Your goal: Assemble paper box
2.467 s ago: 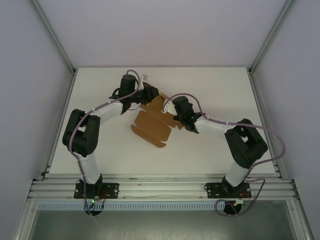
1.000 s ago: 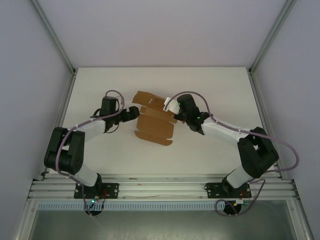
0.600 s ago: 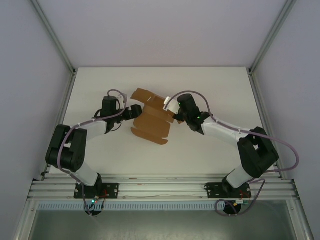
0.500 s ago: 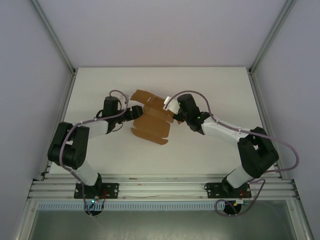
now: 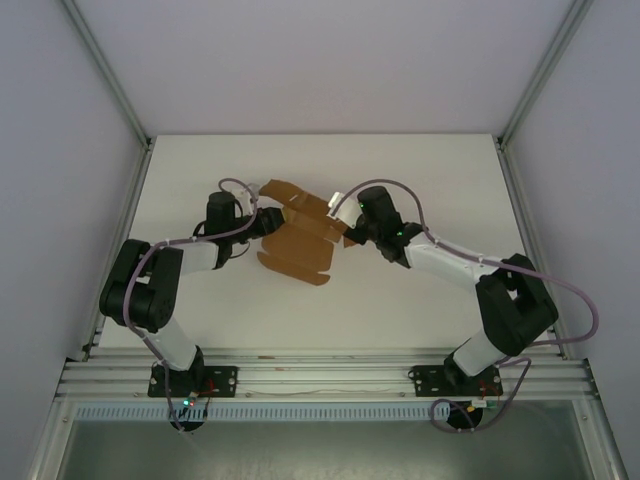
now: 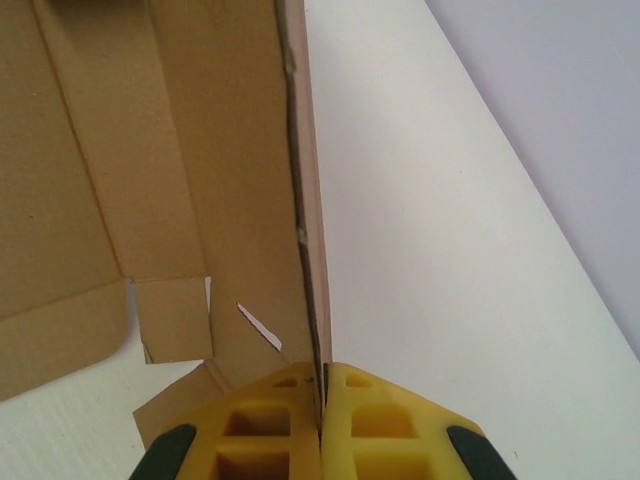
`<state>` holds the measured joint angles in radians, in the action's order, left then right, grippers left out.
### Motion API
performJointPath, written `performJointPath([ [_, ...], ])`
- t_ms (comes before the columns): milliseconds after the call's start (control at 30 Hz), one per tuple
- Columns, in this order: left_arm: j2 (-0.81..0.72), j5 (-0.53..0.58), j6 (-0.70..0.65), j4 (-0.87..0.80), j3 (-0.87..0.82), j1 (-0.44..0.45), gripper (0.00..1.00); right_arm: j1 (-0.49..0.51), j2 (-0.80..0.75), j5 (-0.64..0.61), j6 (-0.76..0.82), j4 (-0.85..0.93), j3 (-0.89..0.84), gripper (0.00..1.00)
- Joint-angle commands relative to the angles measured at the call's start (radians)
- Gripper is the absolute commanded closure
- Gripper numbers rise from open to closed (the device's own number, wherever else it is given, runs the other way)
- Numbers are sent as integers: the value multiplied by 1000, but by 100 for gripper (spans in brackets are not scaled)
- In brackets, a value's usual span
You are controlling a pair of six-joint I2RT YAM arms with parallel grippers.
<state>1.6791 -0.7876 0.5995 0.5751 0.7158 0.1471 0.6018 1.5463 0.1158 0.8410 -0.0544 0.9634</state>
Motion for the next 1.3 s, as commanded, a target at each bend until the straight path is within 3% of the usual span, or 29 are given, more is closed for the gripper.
performJointPath([
  [0,6,-29,-2,64,-13,5,78,-5,-43,57,-33,22,6,100],
  [233,-10,12,-40,4,-18,8,88,-6,-49,69,-34,38,10,100],
  [300,-23,46,-70,-45,-12,12,96,-6,-48,68,-33,52,17,100],
  [500,-75,108,-118,-136,-12,25,97,-6,-43,47,-23,60,27,100],
  [567,-94,114,-123,-155,-13,25,75,-6,-43,38,-12,69,30,100],
  [600,-108,120,-127,-173,-13,25,68,-7,-41,27,-2,82,38,100],
  [800,-245,233,-187,-333,-26,20,0,-6,-31,-67,109,184,94,100],
  [967,-373,415,-217,-531,12,2,0,-1,-24,-121,221,222,120,100],
  [1100,-381,544,-191,-670,96,-46,0,29,12,-231,333,183,119,100],
  [1267,-304,601,-172,-638,133,-66,0,87,89,-388,459,24,97,100],
])
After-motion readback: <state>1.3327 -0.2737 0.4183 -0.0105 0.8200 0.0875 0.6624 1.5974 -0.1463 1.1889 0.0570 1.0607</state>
